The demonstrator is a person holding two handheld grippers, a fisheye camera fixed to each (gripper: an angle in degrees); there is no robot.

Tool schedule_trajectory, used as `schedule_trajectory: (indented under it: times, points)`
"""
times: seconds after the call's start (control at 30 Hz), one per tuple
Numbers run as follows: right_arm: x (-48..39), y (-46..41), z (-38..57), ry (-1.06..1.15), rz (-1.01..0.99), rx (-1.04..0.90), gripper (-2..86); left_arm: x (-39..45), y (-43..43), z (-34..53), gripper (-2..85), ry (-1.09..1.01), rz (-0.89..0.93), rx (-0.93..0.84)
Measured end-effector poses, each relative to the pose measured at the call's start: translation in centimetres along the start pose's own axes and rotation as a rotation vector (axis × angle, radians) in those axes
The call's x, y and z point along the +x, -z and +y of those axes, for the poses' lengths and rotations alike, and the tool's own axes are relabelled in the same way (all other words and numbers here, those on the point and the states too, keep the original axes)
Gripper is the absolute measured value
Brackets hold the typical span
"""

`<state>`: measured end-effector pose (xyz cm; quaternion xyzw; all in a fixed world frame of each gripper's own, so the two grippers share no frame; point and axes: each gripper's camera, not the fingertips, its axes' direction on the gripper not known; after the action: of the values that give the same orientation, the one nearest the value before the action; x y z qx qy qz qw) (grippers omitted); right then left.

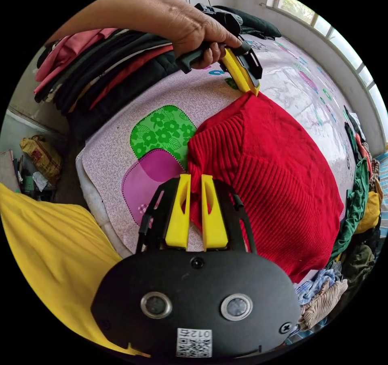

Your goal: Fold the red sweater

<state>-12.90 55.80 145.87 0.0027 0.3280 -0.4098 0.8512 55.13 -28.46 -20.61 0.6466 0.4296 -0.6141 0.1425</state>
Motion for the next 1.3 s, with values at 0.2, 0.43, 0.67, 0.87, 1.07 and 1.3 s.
schedule_trajectory:
  times: [0.2,0.43,0.67,0.87,1.07,1.3]
  points:
    - [5.5,0.8,3.0,-0.08,-0.141,0.05,2.2,-1.3,1.2,0.9,1.4,-0.024,0.032,0.004]
    - [12.5,1.7,7.9,-0.188,-0.337,0.159,2.2,-2.7,4.0,2.5,0.8,0.013,0.078,0.026]
    - [18.4,2.0,13.0,-0.246,-0.525,0.256,2.1,-2.5,6.7,5.3,0.7,0.101,0.172,0.11]
    - [25.1,3.5,19.1,-0.311,-0.697,0.425,2.1,2.3,9.1,7.5,0.6,0.125,0.318,0.247]
    - [35.4,4.1,27.8,-0.547,-0.884,0.628,2.1,13.6,6.6,4.0,0.5,0.077,0.368,0.306]
    - [46.5,2.5,36.8,-0.734,-0.921,0.712,2.1,29.8,-4.9,-7.1,0.4,0.03,0.277,0.205]
